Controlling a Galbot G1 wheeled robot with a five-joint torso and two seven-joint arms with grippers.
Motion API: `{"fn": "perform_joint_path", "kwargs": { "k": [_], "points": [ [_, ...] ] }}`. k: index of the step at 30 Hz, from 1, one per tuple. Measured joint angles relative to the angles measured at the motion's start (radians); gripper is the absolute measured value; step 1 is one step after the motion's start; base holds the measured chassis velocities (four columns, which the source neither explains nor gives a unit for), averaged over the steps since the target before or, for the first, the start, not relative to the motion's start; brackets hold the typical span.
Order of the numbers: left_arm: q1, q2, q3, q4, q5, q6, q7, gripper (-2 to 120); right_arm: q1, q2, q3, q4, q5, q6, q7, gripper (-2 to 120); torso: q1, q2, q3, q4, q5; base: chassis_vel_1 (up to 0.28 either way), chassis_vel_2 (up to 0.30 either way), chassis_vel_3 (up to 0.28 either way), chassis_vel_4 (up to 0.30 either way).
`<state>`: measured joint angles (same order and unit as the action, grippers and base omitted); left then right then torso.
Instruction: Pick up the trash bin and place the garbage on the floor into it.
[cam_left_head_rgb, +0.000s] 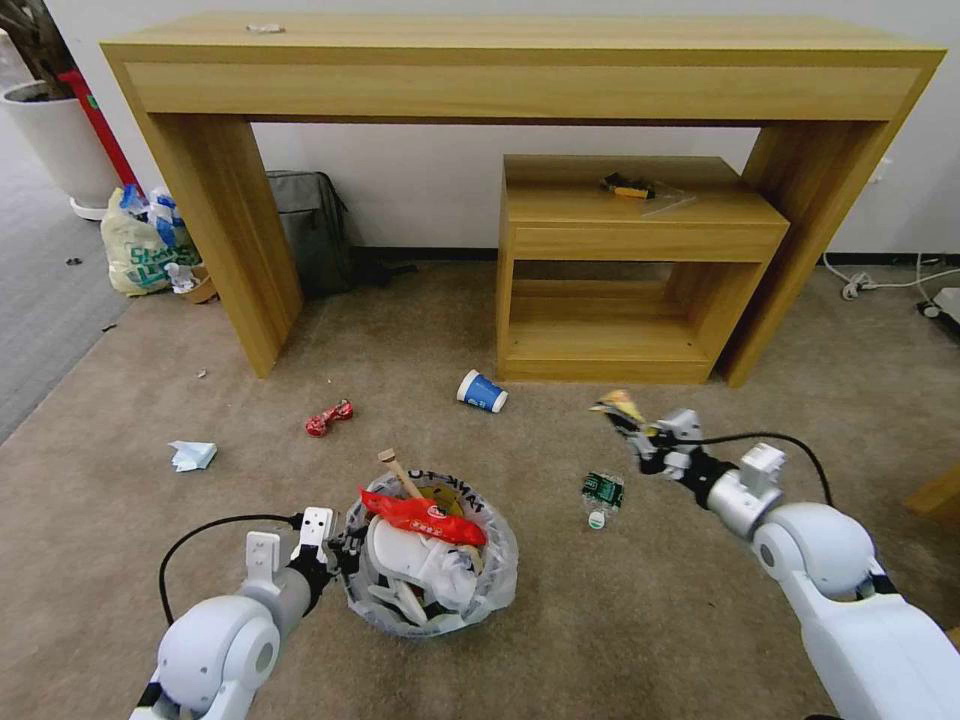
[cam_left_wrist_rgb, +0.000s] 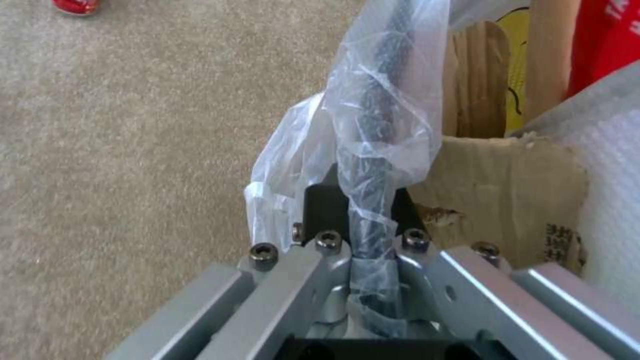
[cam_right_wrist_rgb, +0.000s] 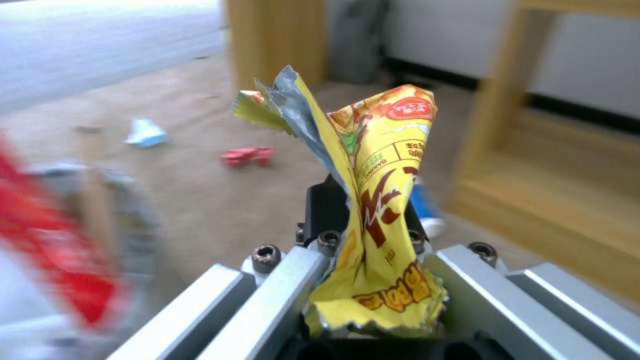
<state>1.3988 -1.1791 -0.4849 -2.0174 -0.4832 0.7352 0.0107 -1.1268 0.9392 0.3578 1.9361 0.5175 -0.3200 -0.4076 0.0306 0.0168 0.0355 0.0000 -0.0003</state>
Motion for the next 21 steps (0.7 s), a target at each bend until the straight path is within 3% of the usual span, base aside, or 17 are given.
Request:
{"fn": "perform_joint_path", "kwargs": {
  "k": [4,6,8,10,21],
  "points": [
    [-0.029,0.013,0.018,0.019,-0.017,0.000,-0.006,0,0.039,-0.014,-0.096,0.017,0.042,-0.037,0.031,0,0.000,0.000,0.000,-0.0001,0.0000,0.000,0.000,0.000,0.000],
    [-0.056,0.030,0.031,0.027,-0.042,0.000,-0.017,0,0.094,-0.011,-0.204,0.004,0.054,-0.061,0.053,0,0.000,0.000,0.000,0.0000,0.0001,0.000,0.000,0.000,0.000],
    [-0.062,0.034,0.032,0.027,-0.049,0.000,-0.021,0,0.108,-0.007,-0.231,-0.004,0.055,-0.064,0.062,0,0.000,0.000,0.000,-0.0001,0.0001,0.000,0.000,0.000,0.000],
    [-0.087,0.053,0.037,0.027,-0.083,0.000,-0.041,0,0.159,0.010,-0.324,-0.026,0.060,-0.078,0.094,0,0.000,0.000,0.000,0.0000,0.0002,0.000,0.000,0.000,0.000],
    [-0.138,0.066,0.043,0.045,-0.114,0.000,-0.052,0,0.236,0.056,-0.474,-0.051,0.097,-0.138,0.178,1,0.000,0.000,0.000,-0.0001,0.0001,0.000,0.000,0.000,0.000]
  ]
}}
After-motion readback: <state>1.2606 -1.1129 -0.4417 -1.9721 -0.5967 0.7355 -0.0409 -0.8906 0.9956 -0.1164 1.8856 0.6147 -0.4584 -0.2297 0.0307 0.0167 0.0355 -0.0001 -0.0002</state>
